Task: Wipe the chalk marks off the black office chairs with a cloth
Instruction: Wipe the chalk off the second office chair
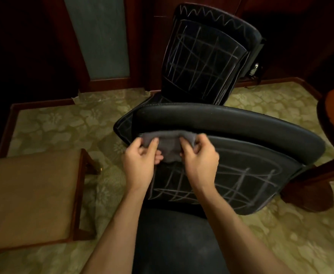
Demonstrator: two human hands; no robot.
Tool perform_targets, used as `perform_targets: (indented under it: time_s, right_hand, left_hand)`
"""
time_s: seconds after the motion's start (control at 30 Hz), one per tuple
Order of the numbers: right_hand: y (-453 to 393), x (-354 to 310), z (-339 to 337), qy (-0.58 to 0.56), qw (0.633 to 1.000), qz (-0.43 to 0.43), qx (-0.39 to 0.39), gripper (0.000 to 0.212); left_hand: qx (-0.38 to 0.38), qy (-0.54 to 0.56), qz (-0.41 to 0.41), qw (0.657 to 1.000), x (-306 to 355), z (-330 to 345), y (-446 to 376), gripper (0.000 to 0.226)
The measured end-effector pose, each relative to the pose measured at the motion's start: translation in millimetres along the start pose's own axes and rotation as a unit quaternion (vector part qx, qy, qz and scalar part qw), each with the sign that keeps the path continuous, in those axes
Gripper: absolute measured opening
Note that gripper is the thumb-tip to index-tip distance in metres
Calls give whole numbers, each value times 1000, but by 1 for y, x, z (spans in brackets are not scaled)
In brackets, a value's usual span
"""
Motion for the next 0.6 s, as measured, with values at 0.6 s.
perform_targets:
  time_s: [0.6]
  right_hand:
    - [-27, -28, -32, -84, 996, -7, 8, 20]
  left_hand:
    - [13, 19, 30, 999, 44, 22, -19, 9]
Point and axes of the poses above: each hand's wrist, its own y-axis away from the middle knuckle, its own z-axis out of the palm, x = y × z, the point moved 7 cm from there along -y, towards the middle knuckle, and after that the axes turned 9 degrees about -x, right-handed, at the moved point
